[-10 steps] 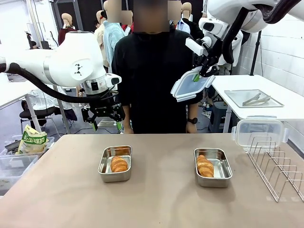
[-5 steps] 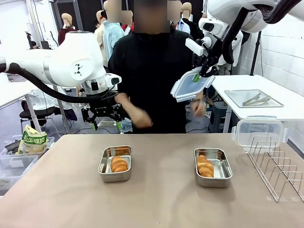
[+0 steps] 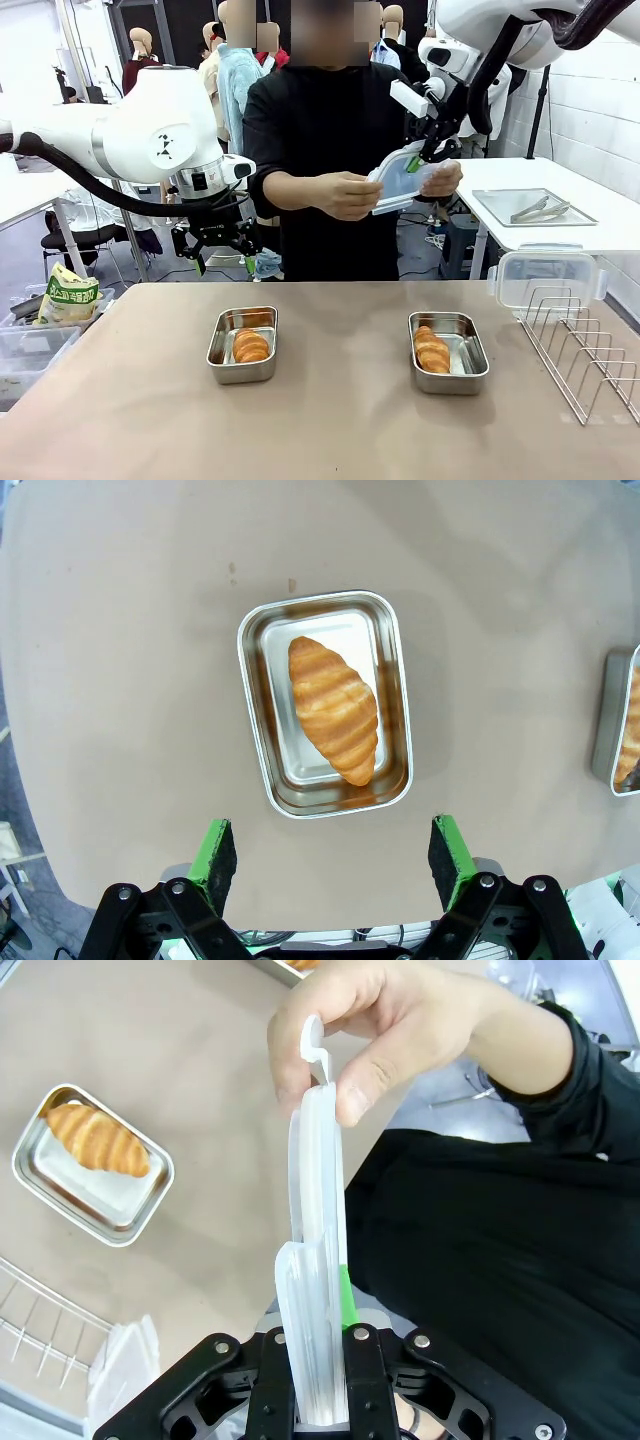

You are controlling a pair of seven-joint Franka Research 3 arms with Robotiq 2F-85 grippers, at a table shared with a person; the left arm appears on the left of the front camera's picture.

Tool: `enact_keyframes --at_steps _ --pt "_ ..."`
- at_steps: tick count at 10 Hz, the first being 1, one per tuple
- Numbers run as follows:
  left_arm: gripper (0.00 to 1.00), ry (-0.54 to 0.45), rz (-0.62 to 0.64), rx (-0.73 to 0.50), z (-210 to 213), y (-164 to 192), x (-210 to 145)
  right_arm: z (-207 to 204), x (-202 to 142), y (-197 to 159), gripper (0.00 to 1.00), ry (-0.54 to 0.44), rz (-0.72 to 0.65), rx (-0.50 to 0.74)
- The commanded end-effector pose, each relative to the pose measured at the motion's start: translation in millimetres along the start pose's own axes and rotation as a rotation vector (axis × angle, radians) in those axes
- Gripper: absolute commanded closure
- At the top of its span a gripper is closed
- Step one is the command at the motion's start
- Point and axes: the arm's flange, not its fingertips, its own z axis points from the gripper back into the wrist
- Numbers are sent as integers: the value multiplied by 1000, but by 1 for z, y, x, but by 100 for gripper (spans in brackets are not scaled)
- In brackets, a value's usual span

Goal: Place the bread in airtight containers.
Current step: Release when the human grabs the Airtight Container lid.

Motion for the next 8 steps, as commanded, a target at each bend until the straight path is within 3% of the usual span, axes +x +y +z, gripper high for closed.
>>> enact_keyframes --at_steps 1,8 --pt "0 -7 3 13 2 1 0 -1 3 6 100 5 -15 -4" --pt "0 -7 3 13 2 1 0 -1 3 6 100 5 -15 -4"
